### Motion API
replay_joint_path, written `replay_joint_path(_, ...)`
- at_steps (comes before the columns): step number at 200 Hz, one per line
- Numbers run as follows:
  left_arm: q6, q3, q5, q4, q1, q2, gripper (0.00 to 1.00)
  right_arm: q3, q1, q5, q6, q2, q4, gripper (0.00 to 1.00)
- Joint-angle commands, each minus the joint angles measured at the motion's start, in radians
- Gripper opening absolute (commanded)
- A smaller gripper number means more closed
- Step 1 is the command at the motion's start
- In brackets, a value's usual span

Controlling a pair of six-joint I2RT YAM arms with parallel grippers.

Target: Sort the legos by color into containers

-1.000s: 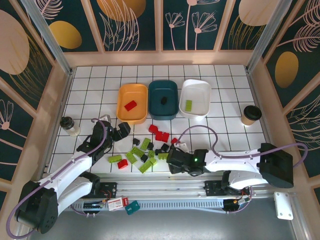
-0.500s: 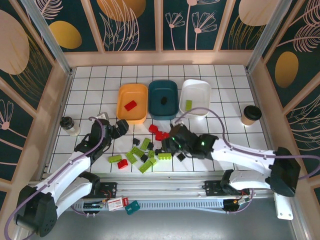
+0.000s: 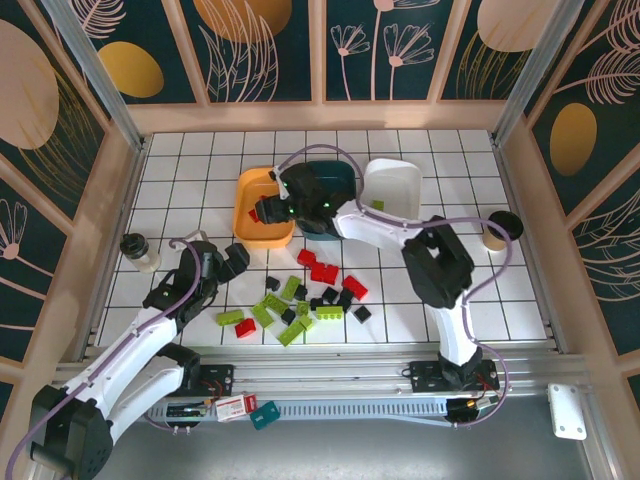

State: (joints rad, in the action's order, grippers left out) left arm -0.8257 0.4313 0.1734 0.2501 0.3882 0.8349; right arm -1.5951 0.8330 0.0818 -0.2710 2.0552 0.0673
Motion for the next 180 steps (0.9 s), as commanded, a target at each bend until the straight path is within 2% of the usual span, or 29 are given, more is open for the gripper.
replay_joint_path(1,-0.037,0.017,0.020,0.080,0.001,-0.020,0.99,-0.103,-0.021,0.046,0.023,0.074,0.007,0.75)
replay_joint_path(12,-0.041,0.016,0.019,0.098,0.002,-0.020,0.99,-0.151,-0.026,0.046,0.022,0.105,0.021,0.84)
replay_joint_path(34,-0.040,0.024,0.010,0.139,0.003,-0.019,0.99,-0.180,-0.031,0.036,0.014,0.122,0.022,0.90)
replay_joint_path(70,-0.081,0.004,-0.041,0.196,0.018,-0.044,0.91,0.004,-0.035,0.047,-0.018,-0.004,-0.081,0.90)
replay_joint_path(116,-0.180,0.021,0.013,0.322,0.173,0.001,0.87,0.289,-0.053,0.055,-0.075,-0.175,-0.214,0.90)
replay_joint_path(180,-0.257,0.139,0.102,0.551,0.314,0.132,0.81,0.489,-0.071,0.047,-0.106,-0.302,-0.276,0.90)
